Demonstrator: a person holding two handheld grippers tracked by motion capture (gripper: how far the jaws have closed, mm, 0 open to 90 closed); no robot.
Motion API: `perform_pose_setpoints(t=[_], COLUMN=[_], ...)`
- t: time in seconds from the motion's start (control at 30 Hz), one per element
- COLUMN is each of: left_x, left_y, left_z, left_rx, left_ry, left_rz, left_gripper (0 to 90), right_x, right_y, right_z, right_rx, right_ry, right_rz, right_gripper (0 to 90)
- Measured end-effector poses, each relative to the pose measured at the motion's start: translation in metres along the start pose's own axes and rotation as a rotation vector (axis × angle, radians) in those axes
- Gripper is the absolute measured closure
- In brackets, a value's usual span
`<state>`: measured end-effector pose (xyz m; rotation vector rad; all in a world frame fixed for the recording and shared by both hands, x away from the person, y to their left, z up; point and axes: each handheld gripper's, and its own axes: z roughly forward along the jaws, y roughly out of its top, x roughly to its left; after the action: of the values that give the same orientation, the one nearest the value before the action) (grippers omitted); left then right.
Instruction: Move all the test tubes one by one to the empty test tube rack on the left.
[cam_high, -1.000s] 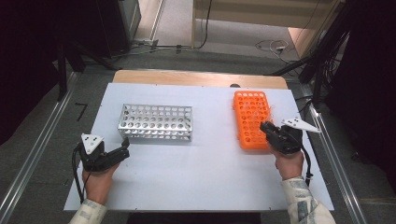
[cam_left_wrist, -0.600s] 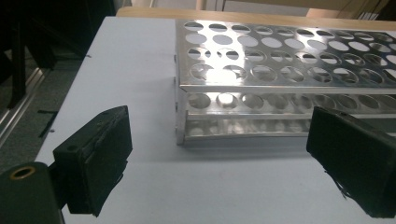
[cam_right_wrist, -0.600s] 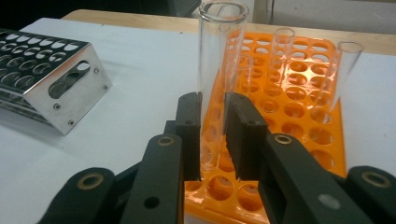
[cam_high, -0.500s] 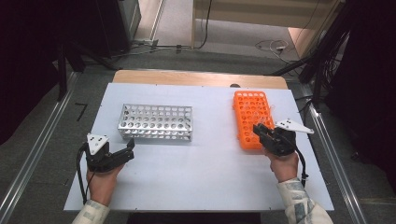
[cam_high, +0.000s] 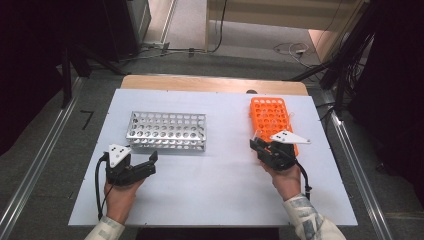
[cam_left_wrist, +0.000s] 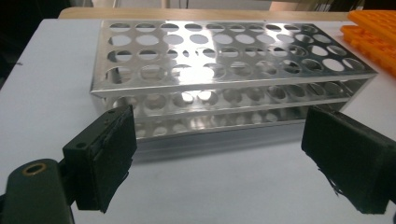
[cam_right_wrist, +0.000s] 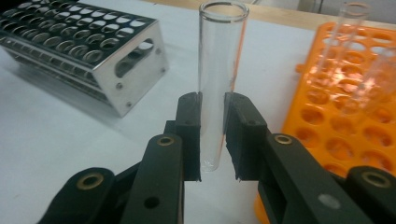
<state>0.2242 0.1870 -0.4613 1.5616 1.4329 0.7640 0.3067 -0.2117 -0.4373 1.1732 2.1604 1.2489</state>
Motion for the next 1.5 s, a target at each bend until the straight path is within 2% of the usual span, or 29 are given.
perform_pose_setpoints(t=[0.07, 0.27, 0.43, 0.5, 0.73, 0.9, 1.0, 1.03, 1.13, 1.4, 1.47, 1.5], left_x=[-0.004, -0.017, -0.027, -0.033, -0.053, -0.069, -0.077, -0.08, -0.086, -0.092, -0.094, -0.094], left_y=[0.001, 0.004, 0.006, 0.006, 0.01, 0.015, 0.017, 0.017, 0.018, 0.019, 0.018, 0.018], left_z=[0.0, 0.0, 0.001, 0.001, 0.001, 0.003, 0.003, 0.003, 0.004, 0.009, 0.01, 0.011], left_rx=[-0.004, -0.011, -0.019, -0.024, -0.035, -0.042, -0.046, -0.046, -0.045, -0.031, -0.026, -0.025], left_ry=[-0.008, -0.013, -0.049, -0.051, -0.134, -0.214, -0.253, -0.267, -0.293, -0.356, -0.358, -0.361], left_rz=[0.005, 0.029, 0.056, 0.073, 0.095, 0.107, 0.117, 0.122, 0.144, 0.169, 0.176, 0.176], left_gripper=[10.0, 9.8, 11.2, 12.0, 14.7, 23.0, 28.3, 30.1, 34.8, 49.3, 52.2, 56.7], right_x=[0.01, 0.025, 0.041, 0.048, 0.073, 0.086, 0.095, 0.099, 0.108, 0.119, 0.121, 0.123], right_y=[0.001, 0.002, 0.001, 0.0, -0.001, -0.001, 0.0, 0.0, -0.001, -0.002, -0.001, -0.001], right_z=[0.006, 0.017, 0.028, 0.032, 0.044, 0.052, 0.054, 0.054, 0.056, 0.06, 0.061, 0.06], right_rx=[0.005, 0.023, 0.047, 0.057, 0.078, 0.085, 0.092, 0.092, 0.096, 0.103, 0.103, 0.101], right_ry=[0.023, 0.054, 0.085, 0.102, 0.156, 0.188, 0.238, 0.244, 0.263, 0.283, 0.288, 0.294], right_rz=[-0.02, -0.044, -0.079, -0.095, -0.144, -0.165, -0.148, -0.159, -0.185, -0.201, -0.205, -0.205], right_gripper=[73.6, 73.6, 73.6, 73.6, 73.6, 73.6, 73.6, 73.6, 73.6, 73.6, 73.6, 73.6])
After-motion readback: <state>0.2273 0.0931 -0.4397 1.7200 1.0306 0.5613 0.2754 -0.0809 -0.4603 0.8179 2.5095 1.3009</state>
